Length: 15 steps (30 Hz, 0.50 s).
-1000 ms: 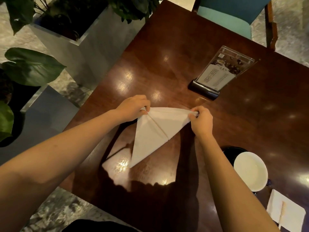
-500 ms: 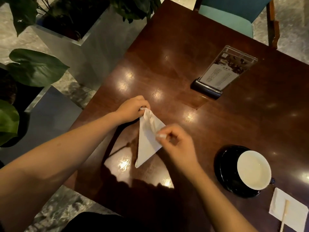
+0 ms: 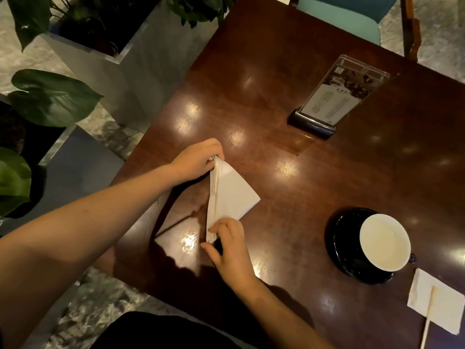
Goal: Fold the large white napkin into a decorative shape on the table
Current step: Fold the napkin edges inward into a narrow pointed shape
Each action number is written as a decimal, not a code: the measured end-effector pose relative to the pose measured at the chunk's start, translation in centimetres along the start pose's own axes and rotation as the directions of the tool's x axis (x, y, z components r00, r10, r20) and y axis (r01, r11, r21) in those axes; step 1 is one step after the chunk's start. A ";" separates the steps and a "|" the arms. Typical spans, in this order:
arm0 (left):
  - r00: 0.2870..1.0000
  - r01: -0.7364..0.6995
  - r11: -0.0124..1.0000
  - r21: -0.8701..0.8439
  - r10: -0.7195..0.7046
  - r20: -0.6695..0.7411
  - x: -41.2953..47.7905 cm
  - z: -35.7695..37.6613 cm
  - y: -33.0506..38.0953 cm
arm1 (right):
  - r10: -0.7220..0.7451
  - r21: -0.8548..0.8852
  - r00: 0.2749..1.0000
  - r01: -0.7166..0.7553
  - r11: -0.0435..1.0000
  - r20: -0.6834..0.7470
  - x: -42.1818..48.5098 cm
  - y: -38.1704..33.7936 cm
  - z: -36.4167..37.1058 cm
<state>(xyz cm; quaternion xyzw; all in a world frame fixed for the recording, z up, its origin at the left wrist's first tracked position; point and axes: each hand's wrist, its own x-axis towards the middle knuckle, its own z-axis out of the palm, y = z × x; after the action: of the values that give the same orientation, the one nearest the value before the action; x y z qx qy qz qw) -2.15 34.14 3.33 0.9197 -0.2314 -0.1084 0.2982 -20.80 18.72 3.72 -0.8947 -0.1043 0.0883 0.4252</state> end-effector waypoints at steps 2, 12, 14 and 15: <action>0.998 -0.028 0.999 -0.029 0.030 0.064 0.4 -0.7 -0.5 | -0.025 -0.050 1.000 0.025 0.998 -0.003 -0.3 0.2 0.2; 0.994 0.020 0.999 0.037 -0.024 0.107 -2.8 -2.2 -2.0 | 0.026 -0.163 0.970 -0.067 0.984 -0.242 -0.4 3.5 -3.9; 0.998 -0.031 0.995 0.095 0.025 0.059 -4.5 -1.4 -1.6 | 0.049 -0.180 0.958 -0.103 0.978 -0.281 0.2 4.2 -5.3; 0.997 -0.064 0.989 0.130 0.059 0.043 -5.2 -1.0 -1.4 | 0.056 -0.188 0.958 -0.113 0.976 -0.282 0.5 4.5 -5.8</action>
<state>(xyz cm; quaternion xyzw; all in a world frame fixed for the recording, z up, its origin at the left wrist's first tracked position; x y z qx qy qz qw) -5.88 38.17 3.61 0.9275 -0.2721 -0.1016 0.2355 -18.37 11.74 3.82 -0.9406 -0.0142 -0.0297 0.3380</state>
